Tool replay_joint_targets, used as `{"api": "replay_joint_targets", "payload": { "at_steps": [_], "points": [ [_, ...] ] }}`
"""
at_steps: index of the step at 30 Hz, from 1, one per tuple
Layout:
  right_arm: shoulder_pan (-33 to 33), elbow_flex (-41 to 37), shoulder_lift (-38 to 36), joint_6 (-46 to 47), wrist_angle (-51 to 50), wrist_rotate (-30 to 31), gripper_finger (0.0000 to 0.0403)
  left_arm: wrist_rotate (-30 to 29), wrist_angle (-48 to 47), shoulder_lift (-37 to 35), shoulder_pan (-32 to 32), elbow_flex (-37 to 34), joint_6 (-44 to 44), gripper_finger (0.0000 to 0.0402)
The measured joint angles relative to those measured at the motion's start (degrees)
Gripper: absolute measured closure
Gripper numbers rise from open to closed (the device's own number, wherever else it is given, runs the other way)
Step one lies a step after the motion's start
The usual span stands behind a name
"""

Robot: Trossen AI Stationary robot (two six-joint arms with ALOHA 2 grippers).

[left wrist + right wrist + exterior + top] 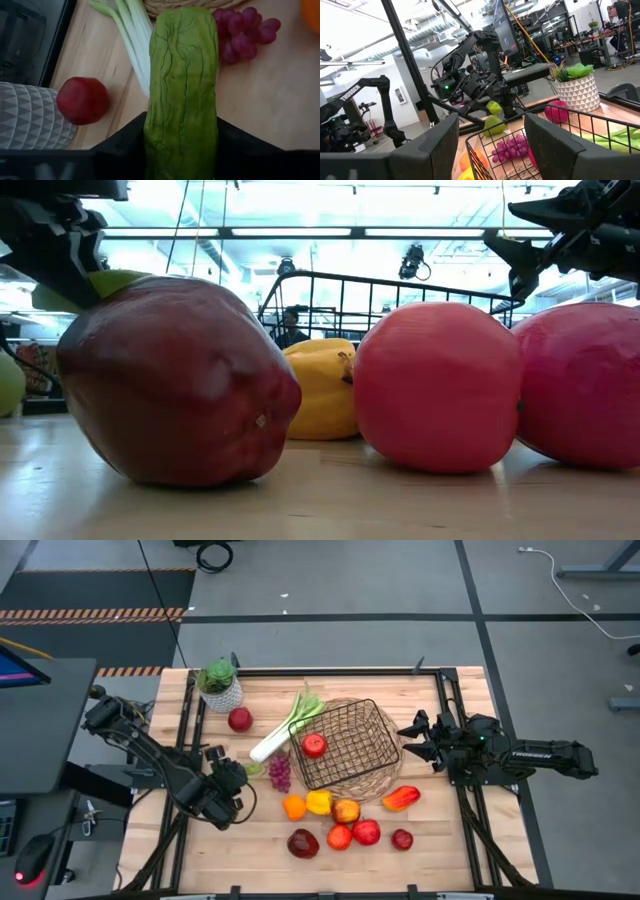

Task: Build produce basket
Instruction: Put the green cucumber into the black wire basket

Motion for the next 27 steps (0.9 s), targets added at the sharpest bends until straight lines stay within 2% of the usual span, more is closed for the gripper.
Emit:
{"api": "replay_joint_targets", "payload": {
  "at_steps": [3,16,21,27],
  "points": [
    [-0.02,0.00,0.00,0.00,0.00,0.00,0.0172,-0.66,-0.07,0.00,-0.74,0.00,-0.41,0.0230],
    [-0.02,0.00,0.00,0.00,0.00,0.00,0.0172,-10.92,1.45,0.00,-2.58,0.00,-1.12,0.0230],
    [0.00,-0.02,0.00,0.00,-0.02,0.02,0.0172,-12.91,10.85,0.00,-0.74,0.00,13.21,0.0230],
    [-0.02,-0.02,-0.01,0.00,0.00,0.01,0.0172,-12.93,29.77,0.00,2.82,0.00,42.14,0.0230]
  ]
}}
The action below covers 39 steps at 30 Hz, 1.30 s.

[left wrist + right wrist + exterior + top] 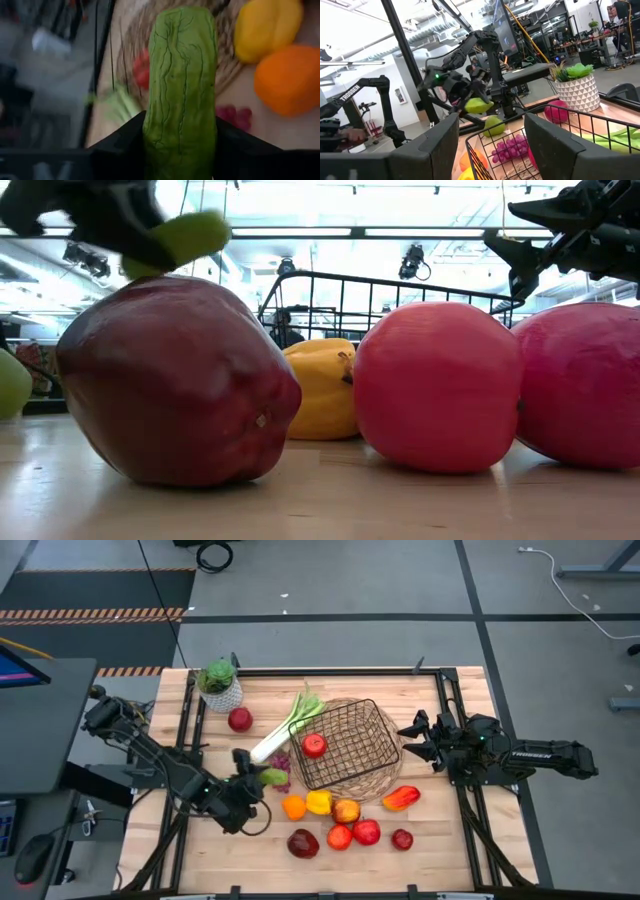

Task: Build produce basket
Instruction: Put the green cucumber into the black wire basket

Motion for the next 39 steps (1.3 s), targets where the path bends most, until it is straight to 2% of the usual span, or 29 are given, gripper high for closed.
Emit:
{"api": "replay_joint_targets", "payload": {
  "at_steps": [8,11,16,22,26,30,34,36,39],
  "points": [
    [0.02,0.01,-0.01,0.00,0.00,-0.01,0.0172,0.15,24.70,0.00,3.73,0.00,41.45,0.0230],
    [0.02,0.02,0.00,0.00,0.00,-0.01,0.0172,2.38,30.77,0.00,5.35,0.00,58.90,0.0230],
    [0.00,0.00,0.01,0.00,0.00,0.00,0.0172,8.63,32.82,0.00,8.50,0.00,88.95,0.0230],
    [0.00,0.02,-0.01,0.00,-0.01,-0.01,0.0172,10.37,33.47,0.15,9.86,0.00,113.09,0.0230],
    [0.00,0.02,-0.01,0.00,0.00,0.01,0.0172,10.41,33.46,0.15,9.84,0.00,125.27,0.0230],
    [0.02,0.02,-0.01,0.00,0.00,-0.01,0.0172,10.40,33.48,0.15,9.97,0.00,128.59,0.0230],
    [0.00,0.01,0.01,0.00,0.00,-0.01,0.0172,10.58,33.75,0.15,10.35,0.00,124.01,0.0230],
    [0.01,0.01,0.00,0.00,0.00,-0.01,0.0172,13.78,36.06,0.16,11.49,0.00,114.77,0.0230],
    [0.00,0.02,0.01,0.00,0.00,-0.01,0.0172,21.32,44.95,0.20,14.29,0.00,95.64,0.0230]
  ]
}}
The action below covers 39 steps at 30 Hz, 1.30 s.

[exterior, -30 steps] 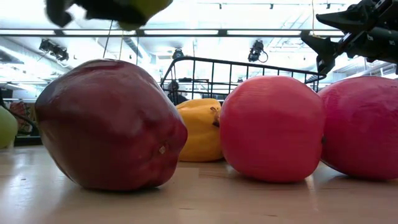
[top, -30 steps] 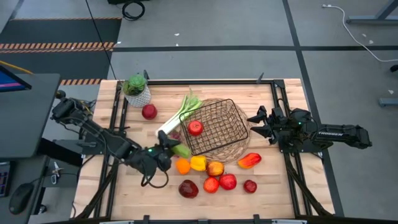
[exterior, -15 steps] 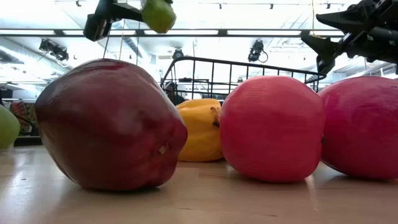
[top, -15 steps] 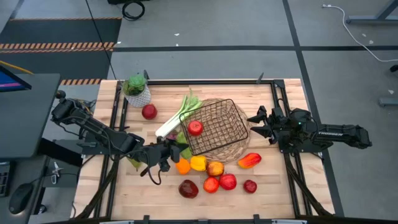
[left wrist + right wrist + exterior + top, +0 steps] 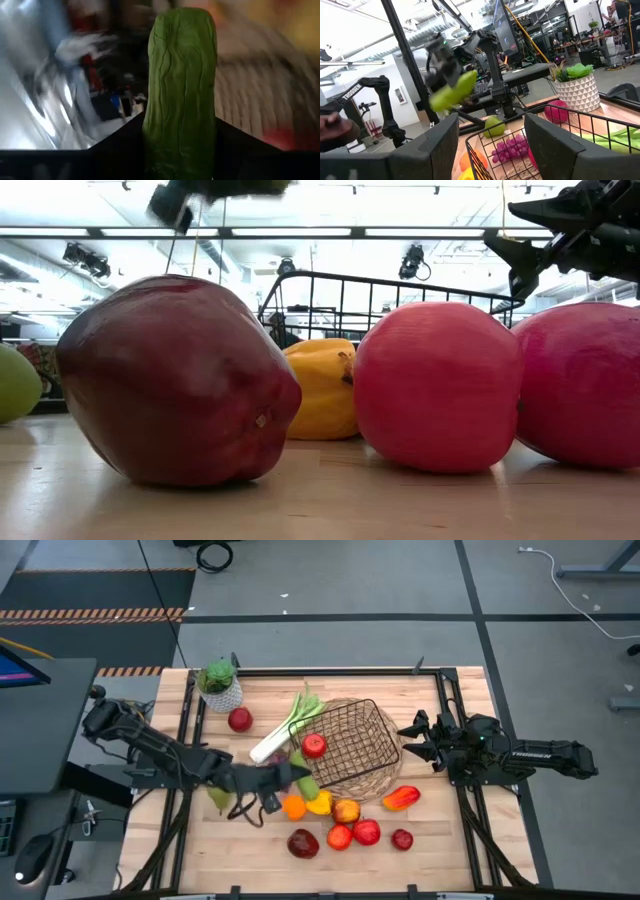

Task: Build produce basket
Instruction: Put the green cucumber into the black wire basket

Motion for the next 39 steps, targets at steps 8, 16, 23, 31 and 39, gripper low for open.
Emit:
{"api": "replay_joint_targets", "payload": {
  "at_steps": [8,16,23,31,39],
  "points": [
    [0.02,0.00,0.00,0.00,0.00,0.02,0.0172,30.87,9.81,0.00,12.61,0.02,-27.14,0.0230],
    [0.02,-0.02,-0.02,0.00,0.00,0.00,0.0172,56.86,17.95,2.75,28.07,0.07,-64.23,0.0230],
    [0.01,0.00,-0.02,0.00,0.02,0.00,0.0172,58.11,19.82,6.36,30.87,0.07,-87.58,0.0230],
    [0.01,-0.02,-0.01,0.00,0.01,0.00,0.0172,55.99,3.33,15.26,30.13,8.83,-98.08,0.0230],
    [0.00,0.00,0.00,0.00,-0.02,0.02,0.0172,47.68,-36.83,26.89,29.08,31.37,-93.81,0.0230]
  ]
}}
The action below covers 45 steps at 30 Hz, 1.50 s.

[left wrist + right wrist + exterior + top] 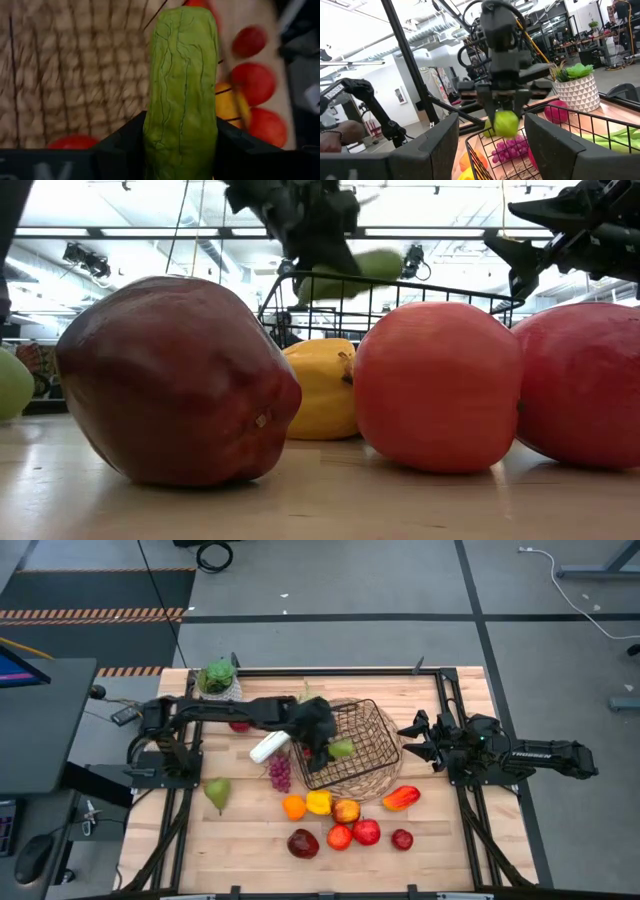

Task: Build produce basket
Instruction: Put the green cucumber into the black wire basket, then put the orange into the black wire basket

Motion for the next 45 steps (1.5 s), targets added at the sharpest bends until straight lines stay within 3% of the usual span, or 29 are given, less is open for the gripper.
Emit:
{"api": "replay_joint_targets", "payload": {
  "at_steps": [5,9,14,28,37,45],
  "points": [
    [0.00,0.00,-0.02,0.00,0.02,0.00,0.0172,-3.23,-10.80,5.04,-0.11,5.60,1.23,0.0230],
    [0.01,0.00,-0.02,0.00,0.01,0.00,0.0172,-7.23,-12.76,6.97,-0.16,5.79,1.79,0.0230],
    [0.02,0.00,-0.02,0.00,0.06,0.00,0.0172,-7.93,-13.60,8.08,-0.46,5.79,2.53,0.0223],
    [0.02,0.00,-0.02,0.00,0.02,0.00,0.0172,-7.89,-14.74,7.34,-2.37,7.49,7.32,0.0111],
    [0.02,0.00,-0.02,0.00,0.02,-0.02,0.0172,-8.08,-8.16,-0.35,-6.85,7.76,18.63,0.0133],
    [0.00,-0.02,-0.02,0.00,0.04,-0.02,0.0172,-7.67,-1.28,-5.62,-14.64,-1.43,24.14,0.0168]
  ]
}}
